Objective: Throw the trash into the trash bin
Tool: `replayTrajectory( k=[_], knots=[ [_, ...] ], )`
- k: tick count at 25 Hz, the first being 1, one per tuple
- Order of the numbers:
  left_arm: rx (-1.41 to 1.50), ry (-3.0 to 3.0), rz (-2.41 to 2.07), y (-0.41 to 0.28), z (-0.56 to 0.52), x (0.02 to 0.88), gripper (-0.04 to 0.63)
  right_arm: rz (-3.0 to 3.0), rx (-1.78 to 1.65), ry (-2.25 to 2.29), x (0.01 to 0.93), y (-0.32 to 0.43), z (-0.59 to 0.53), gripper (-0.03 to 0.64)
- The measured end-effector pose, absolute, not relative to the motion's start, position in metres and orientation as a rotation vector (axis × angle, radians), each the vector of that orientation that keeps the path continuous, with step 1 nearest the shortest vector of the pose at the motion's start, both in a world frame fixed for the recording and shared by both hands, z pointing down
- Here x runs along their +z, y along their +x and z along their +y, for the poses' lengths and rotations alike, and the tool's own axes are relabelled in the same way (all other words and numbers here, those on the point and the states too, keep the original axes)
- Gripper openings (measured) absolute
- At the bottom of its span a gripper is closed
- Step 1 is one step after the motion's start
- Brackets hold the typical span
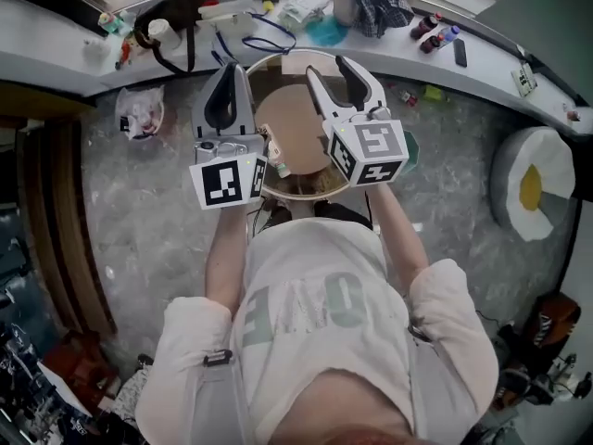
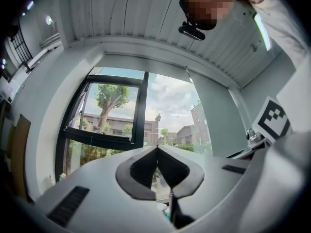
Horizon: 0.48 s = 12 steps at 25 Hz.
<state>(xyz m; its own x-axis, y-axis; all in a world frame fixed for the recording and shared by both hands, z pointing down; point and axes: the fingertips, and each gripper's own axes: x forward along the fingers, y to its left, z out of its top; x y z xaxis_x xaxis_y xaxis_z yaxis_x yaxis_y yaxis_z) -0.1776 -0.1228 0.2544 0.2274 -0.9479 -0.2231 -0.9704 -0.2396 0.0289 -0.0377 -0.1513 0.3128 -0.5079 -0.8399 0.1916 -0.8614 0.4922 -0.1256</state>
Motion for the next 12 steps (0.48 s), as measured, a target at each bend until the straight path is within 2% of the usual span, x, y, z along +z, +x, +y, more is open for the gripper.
replayTrajectory(
  k=[4, 12],
  knots=[
    [0.230, -2.337, 1.967, -0.214, -0.108, 0.286, 0.012, -2.537, 0.469, 1.345, 0.389, -0.080, -0.145, 0.265],
    [0.040, -2.343, 2.257, -0.284, -0.066, 0.401, 0.012, -2.179, 0.654, 1.007, 0.617, -0.139, -0.088, 0.300]
  ],
)
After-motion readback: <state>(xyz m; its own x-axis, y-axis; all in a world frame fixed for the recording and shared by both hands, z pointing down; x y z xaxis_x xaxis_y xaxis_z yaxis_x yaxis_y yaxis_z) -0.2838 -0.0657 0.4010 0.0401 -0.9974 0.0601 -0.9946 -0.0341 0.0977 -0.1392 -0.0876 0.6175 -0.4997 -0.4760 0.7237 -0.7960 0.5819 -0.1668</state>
